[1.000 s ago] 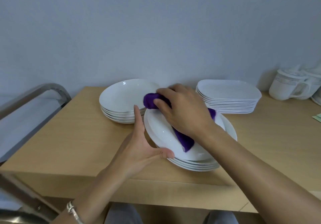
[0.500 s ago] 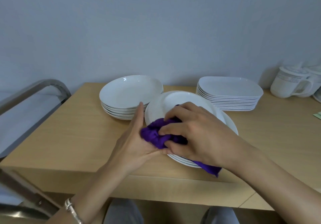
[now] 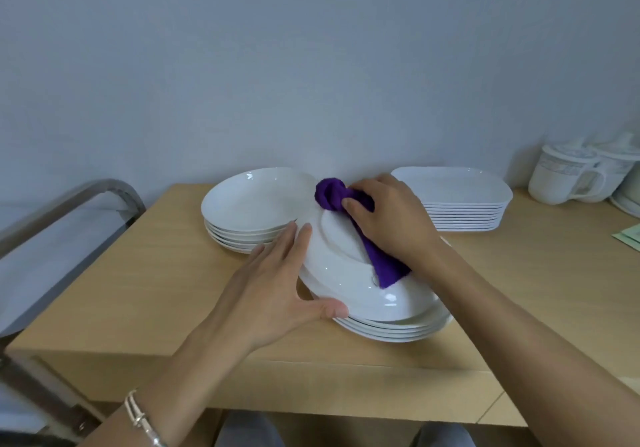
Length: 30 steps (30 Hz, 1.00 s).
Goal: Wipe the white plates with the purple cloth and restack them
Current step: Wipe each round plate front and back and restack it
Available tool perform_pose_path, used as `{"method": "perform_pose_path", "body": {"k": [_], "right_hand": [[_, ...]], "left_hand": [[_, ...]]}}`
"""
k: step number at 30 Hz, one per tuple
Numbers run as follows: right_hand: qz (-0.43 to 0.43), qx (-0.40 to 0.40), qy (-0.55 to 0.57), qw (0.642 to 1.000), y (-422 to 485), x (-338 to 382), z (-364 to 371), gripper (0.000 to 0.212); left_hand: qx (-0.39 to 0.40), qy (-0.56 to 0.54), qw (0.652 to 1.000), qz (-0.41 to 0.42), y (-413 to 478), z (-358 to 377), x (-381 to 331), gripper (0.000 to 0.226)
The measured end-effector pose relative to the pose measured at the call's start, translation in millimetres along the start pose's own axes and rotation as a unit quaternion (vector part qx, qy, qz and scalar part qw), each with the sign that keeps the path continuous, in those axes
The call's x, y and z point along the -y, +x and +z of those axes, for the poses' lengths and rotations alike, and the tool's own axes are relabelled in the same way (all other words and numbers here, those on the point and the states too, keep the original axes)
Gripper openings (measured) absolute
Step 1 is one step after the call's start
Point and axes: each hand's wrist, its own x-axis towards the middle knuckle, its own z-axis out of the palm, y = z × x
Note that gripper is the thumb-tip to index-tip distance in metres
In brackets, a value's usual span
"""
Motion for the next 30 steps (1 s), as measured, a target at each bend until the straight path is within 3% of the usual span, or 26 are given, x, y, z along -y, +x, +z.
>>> {"method": "perform_pose_path", "body": {"k": [8, 11, 14, 17, 20, 23, 26, 30], "right_hand": [[0.070, 0.006, -0.008, 0.997, -7.0, -30.0, -14.7, 0.036], [0.068, 0.005, 0.005, 0.998, -23.4, -36.3, -22.4, 0.036], [0.067, 0.005, 0.038, 0.997, -36.9, -40.3, -29.3, 0.033], [0.068, 0.002, 0.051, 0.996, -39.3, -41.2, -29.4, 0.032], [0.068, -0.008, 0.049, 0.996, -38.4, -39.2, -27.5, 0.033], [0.065, -0.013, 0.044, 0.997, -38.3, -36.0, -26.7, 0.033], [0.065, -0.022, 0.048, 0.996, -39.5, -33.6, -28.6, 0.033], [0.059, -0.035, 0.059, 0.996, -43.5, -29.3, -33.3, 0.031]], "left_hand": [[0.011, 0.026, 0.999, -0.015, 1.3, -2.5, -2.5, 0.117], [-0.012, 0.016, 1.000, 0.024, 2.0, 0.6, 1.1, 0.128], [-0.030, 0.004, 0.991, 0.127, 3.7, 1.2, 7.4, 0.108], [-0.044, 0.086, 0.971, 0.220, 9.3, -3.0, 20.3, 0.083], [-0.091, 0.177, 0.937, 0.286, 16.6, -5.7, 24.0, 0.084], [-0.115, 0.223, 0.918, 0.307, 24.8, 2.6, 13.6, 0.096], [-0.143, 0.241, 0.907, 0.313, 29.3, 13.0, 13.4, 0.070], [-0.205, 0.253, 0.891, 0.317, 30.7, 14.2, 14.3, 0.061]]}}
